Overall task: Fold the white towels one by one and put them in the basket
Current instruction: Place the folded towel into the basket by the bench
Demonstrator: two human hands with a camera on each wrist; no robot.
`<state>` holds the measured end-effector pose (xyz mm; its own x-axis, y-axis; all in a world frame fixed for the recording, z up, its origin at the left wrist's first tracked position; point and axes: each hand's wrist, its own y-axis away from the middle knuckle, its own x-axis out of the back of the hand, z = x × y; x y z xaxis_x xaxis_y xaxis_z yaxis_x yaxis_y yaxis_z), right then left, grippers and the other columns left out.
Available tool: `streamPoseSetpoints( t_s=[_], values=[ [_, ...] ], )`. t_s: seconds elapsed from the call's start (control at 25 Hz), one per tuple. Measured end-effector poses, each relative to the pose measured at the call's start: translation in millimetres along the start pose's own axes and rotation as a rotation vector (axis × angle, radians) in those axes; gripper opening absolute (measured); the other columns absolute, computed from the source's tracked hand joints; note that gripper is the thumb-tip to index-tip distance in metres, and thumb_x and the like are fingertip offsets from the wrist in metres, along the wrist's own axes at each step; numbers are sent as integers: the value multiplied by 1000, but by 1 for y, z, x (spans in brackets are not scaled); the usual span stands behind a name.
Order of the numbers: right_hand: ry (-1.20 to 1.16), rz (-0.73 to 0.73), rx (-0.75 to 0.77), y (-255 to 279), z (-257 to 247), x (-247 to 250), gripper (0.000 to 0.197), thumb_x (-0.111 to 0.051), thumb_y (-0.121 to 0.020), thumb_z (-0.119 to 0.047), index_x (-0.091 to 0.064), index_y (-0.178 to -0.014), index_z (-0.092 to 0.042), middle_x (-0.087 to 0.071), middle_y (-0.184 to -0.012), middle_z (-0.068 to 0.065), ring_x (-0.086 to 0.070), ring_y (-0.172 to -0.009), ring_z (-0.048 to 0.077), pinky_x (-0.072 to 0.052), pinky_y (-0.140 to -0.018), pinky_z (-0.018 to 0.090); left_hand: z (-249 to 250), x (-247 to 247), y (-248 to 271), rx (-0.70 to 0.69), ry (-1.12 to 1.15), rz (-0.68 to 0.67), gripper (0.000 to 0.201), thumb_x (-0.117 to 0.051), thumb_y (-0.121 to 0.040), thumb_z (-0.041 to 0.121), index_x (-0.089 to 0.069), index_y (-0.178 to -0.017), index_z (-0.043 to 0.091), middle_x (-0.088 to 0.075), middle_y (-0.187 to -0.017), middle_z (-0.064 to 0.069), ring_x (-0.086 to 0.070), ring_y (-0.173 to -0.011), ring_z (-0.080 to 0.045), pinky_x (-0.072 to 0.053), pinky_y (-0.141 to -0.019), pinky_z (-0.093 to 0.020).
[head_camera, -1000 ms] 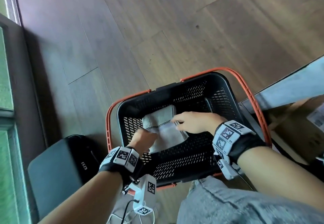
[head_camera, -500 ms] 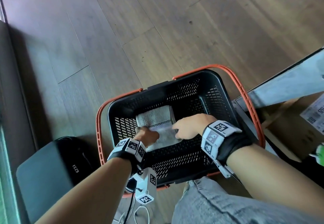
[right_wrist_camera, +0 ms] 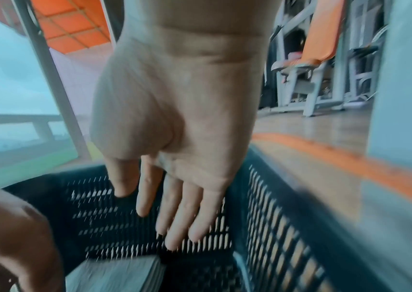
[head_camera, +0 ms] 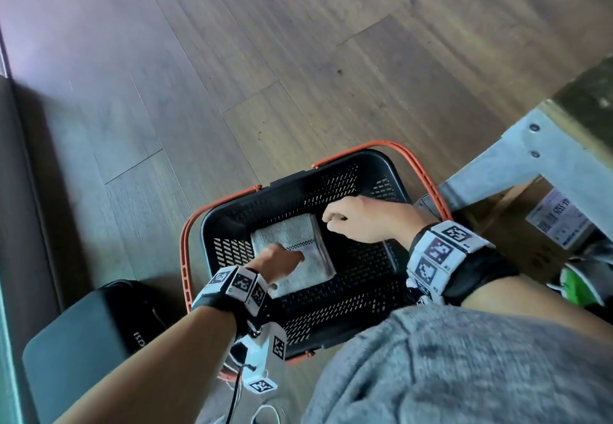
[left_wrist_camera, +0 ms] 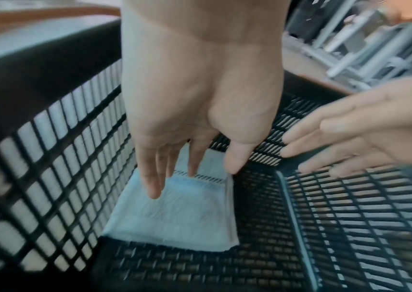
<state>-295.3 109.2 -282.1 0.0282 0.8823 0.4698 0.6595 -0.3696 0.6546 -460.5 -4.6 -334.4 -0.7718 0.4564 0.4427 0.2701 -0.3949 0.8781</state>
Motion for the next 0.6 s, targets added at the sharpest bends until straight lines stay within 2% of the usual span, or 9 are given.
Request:
streamPoseSetpoints(
  t_s=[0.08, 0.16, 0.24, 0.28, 0.36, 0.4, 0.52, 0.6],
  values=[
    [-88, 255, 79, 36, -6, 27, 26, -45, -102, -25, -65, -119, -24, -69, -115, -2, -64, -101, 14, -52, -91, 36, 25, 11, 11, -98, -48, -24, 38, -56, -95, 28, -64, -120, 1, -66, -123, -18, -63, -114, -34, -44, -40, -13],
    [-98, 454, 144, 73, -9, 49, 24, -48, -99, -18, -67, -111, -23, -72, -104, -6, -67, -92, 11, -54, -87, 35, 59, 33, 38, -231, -64, -15, 35, -53, -97, 28, -65, -118, 3, -68, -115, -15, -65, -111, -34, -48, -50, -17],
    [-101, 566, 171, 114, -13, 63, 23, -50, -97, -13, -67, -109, -23, -73, -95, -7, -66, -84, 5, -53, -80, 29, 93, 48, 64, -364, -130, -45, 29, -49, -100, 23, -64, -115, 4, -69, -112, -14, -69, -101, -34, -54, -63, -27],
    [-98, 629, 186, 138, -16, 68, 24, -50, -97, -10, -67, -110, -22, -72, -94, -8, -65, -81, 0, -50, -76, 22, 111, 55, 83, -439, -165, -62, 24, -46, -101, 20, -62, -112, 5, -68, -112, -13, -70, -90, -31, -55, -65, -31],
    [-91, 788, 230, 186, -24, 75, 25, -51, -97, -3, -66, -111, -17, -70, -93, -7, -63, -77, -5, -44, -71, 11, 143, 66, 129, -594, -192, -31, 22, -46, -102, 21, -60, -109, 6, -68, -107, -12, -64, -70, -19, -52, -57, -26],
    [-81, 875, 243, 211, -27, 76, 25, -51, -95, -2, -66, -110, -15, -70, -92, -6, -63, -77, -4, -44, -70, 11, 157, 70, 154, -669, -226, 2, 24, -47, -102, 24, -61, -111, 6, -68, -107, -12, -62, -67, -15, -51, -55, -23],
    [-22, 1083, 196, 287, -34, 69, 22, -53, -92, -13, -67, -108, -19, -70, -90, -10, -66, -81, 3, -49, -72, 19, 191, 71, 230, -878, -351, 127, 30, -50, -100, 29, -67, -110, 6, -70, -111, -13, -59, -72, -13, -48, -54, -19],
    [-28, 1134, 153, 331, -31, 58, 22, -56, -94, -11, -64, -113, -19, -67, -91, -12, -64, -84, 1, -48, -74, 17, 213, 61, 276, -1011, -357, 110, 29, -51, -100, 27, -67, -109, 5, -70, -112, -15, -57, -69, -10, -48, -54, -15]
  ],
)
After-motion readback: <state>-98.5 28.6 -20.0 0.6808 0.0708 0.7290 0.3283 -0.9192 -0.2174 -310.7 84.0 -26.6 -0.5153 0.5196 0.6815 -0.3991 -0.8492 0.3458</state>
